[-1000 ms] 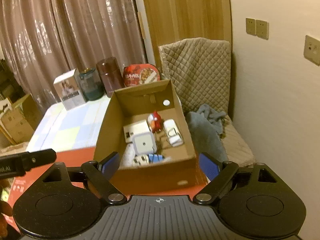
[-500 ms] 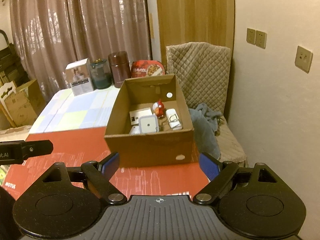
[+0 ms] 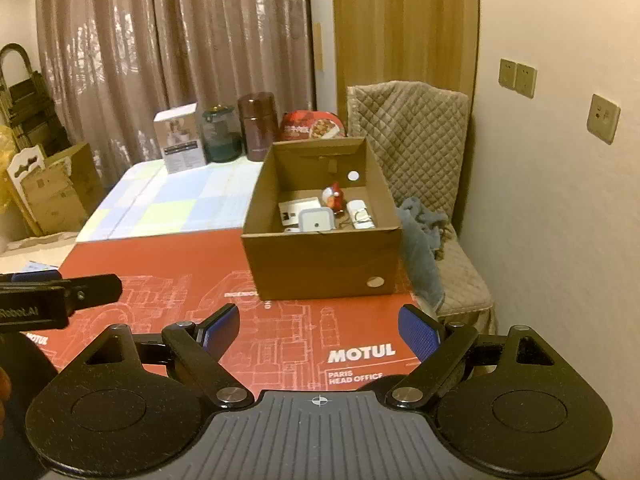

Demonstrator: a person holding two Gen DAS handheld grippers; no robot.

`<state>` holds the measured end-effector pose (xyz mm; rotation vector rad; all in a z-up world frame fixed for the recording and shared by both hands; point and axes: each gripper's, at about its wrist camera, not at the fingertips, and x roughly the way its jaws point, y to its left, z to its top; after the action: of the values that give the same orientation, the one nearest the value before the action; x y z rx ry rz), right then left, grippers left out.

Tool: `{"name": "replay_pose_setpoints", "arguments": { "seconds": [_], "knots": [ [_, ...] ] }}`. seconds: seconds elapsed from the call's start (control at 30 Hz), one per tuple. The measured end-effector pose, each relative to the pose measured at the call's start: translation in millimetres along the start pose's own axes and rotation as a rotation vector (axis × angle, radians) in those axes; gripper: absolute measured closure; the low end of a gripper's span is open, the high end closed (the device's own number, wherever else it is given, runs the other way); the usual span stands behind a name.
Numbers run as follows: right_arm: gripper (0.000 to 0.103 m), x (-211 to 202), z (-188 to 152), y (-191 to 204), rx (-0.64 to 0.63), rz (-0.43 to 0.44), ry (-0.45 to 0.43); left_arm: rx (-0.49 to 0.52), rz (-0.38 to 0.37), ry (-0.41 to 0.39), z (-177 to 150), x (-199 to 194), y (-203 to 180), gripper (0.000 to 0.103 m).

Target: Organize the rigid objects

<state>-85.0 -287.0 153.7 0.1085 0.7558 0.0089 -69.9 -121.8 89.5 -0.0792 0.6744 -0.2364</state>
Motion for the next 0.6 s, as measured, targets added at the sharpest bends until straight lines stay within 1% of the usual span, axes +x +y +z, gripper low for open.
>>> {"name": "replay_pose_setpoints", "arguments": {
  "seconds": [0.23,0.6],
  "knots": [
    [0.019,-12,-5,6,0.005,0.0,-0.011,0.013,-0.001,0.001,-10,-14,-3,0.001],
    [0.019,-32,-7,13,0.0,-0.001,-0.044,0.017,0.006,-0.026,-12,-30,-3,0.001]
  ]
}}
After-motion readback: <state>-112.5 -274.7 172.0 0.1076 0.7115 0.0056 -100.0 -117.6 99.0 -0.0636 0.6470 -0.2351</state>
